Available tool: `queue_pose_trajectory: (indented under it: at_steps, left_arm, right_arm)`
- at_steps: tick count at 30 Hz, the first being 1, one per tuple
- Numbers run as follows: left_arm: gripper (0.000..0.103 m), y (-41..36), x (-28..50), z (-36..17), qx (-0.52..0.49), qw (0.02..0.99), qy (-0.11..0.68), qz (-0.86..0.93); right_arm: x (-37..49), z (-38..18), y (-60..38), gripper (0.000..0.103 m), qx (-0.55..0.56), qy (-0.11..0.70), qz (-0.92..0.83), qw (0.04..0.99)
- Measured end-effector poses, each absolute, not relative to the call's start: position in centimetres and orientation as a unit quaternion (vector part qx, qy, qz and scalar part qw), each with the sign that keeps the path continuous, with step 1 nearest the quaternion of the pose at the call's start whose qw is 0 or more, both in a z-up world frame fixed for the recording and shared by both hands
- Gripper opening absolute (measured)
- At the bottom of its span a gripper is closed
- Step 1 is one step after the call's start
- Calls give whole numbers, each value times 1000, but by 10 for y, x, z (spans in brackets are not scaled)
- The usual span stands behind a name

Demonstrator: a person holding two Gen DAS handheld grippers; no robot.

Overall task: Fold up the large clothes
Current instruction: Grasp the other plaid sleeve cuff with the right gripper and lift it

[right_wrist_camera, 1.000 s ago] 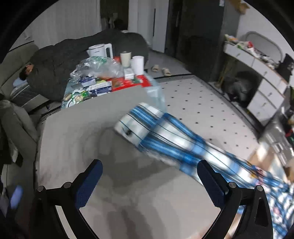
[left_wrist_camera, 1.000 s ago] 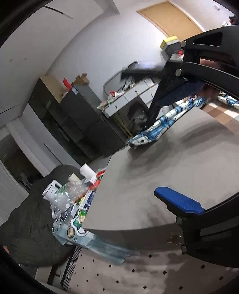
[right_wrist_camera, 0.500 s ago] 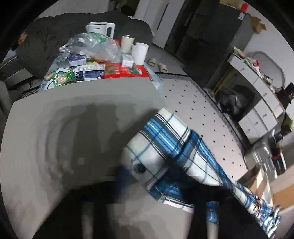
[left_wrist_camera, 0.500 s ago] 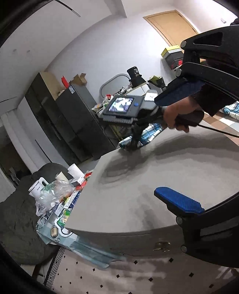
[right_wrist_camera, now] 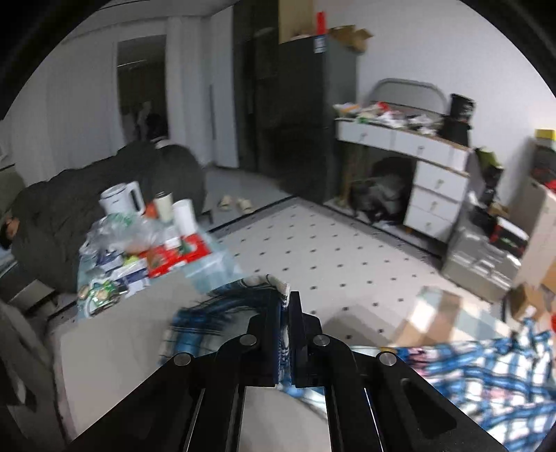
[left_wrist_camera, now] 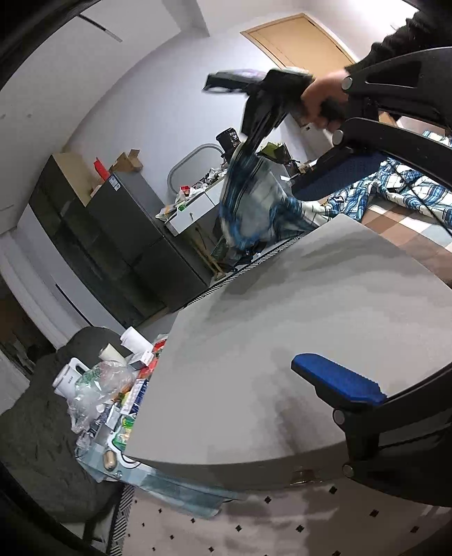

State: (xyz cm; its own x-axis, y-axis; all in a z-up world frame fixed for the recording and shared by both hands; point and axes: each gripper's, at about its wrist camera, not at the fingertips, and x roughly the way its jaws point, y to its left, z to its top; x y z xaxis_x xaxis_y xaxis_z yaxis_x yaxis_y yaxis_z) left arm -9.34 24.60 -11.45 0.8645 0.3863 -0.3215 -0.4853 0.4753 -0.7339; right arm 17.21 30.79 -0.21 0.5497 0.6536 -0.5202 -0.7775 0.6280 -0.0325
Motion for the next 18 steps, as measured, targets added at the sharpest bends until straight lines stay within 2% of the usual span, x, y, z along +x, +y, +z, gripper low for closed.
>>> queue_pose_trajectory:
  at_steps: [6, 9, 15, 18]
  left_arm:
    - [87, 236, -89, -108, -422, 864, 64, 265]
    - [87, 231, -89, -103, -397, 874, 64, 274]
    - [87, 222, -81, -99, -369, 885, 74, 274]
    - [87, 216, -74, -97, -354, 892, 84, 269]
  right_arm:
    - [168, 14, 266, 3, -115, 205, 392, 890]
    - [180, 34, 229, 3, -72, 192, 357, 911]
    - [210, 79, 102, 3, 25, 161, 287, 944]
    - [226, 84, 19, 3, 69, 158, 235, 956]
